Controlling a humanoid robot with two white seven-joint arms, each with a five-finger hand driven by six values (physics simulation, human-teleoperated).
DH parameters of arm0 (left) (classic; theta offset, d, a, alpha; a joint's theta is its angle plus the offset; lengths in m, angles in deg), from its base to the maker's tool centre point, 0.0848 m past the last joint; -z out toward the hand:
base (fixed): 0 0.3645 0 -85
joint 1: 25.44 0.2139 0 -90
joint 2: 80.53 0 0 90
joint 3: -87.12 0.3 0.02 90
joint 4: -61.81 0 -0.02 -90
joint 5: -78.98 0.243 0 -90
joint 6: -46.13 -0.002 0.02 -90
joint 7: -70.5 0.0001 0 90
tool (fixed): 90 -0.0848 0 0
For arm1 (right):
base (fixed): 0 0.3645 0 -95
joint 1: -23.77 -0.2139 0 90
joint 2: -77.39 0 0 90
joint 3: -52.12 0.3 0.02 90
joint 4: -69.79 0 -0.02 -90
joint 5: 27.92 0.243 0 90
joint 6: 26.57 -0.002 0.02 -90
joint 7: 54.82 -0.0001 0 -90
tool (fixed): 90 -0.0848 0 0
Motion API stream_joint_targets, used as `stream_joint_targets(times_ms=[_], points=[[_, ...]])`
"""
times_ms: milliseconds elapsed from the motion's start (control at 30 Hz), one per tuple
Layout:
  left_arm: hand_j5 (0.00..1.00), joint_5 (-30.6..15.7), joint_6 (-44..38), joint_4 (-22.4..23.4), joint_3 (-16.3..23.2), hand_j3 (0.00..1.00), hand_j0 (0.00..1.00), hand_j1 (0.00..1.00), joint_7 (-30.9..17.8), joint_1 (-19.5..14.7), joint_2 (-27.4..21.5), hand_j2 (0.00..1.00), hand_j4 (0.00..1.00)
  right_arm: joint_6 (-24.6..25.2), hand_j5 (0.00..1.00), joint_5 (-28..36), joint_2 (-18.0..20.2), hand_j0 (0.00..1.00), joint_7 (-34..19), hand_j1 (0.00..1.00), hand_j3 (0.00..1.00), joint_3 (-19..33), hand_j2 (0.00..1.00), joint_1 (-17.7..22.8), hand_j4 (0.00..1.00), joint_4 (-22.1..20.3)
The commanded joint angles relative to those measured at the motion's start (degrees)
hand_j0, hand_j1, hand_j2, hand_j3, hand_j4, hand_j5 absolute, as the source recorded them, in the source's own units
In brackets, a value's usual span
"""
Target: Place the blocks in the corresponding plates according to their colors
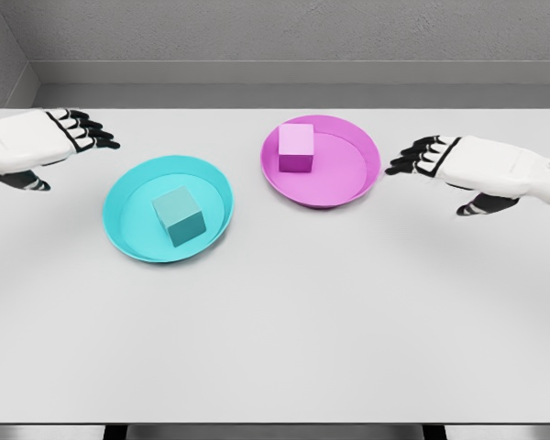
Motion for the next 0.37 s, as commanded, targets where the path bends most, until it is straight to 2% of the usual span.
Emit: stream_joint_targets(times_ms=[0, 333], points=[[1.0, -0.28, -0.08, 0.01, -0.04, 1.0, 1.0, 1.0, -0.04, 0.09, -0.04, 1.0, 1.0, -0.1, 1.0, 0.93, 1.04, 1.0, 0.03, 1.0, 1.0, 1.97, 1.0, 0.0, 1.0, -0.34], [1.0, -0.28, -0.08, -0.08, -0.04, 1.0, 1.0, 1.0, -0.04, 0.09, -0.04, 1.0, 1.0, -0.1, 1.0, 0.93, 1.21, 1.0, 0.03, 1.0, 1.0, 2.23, 1.0, 0.88, 1.0, -0.25]])
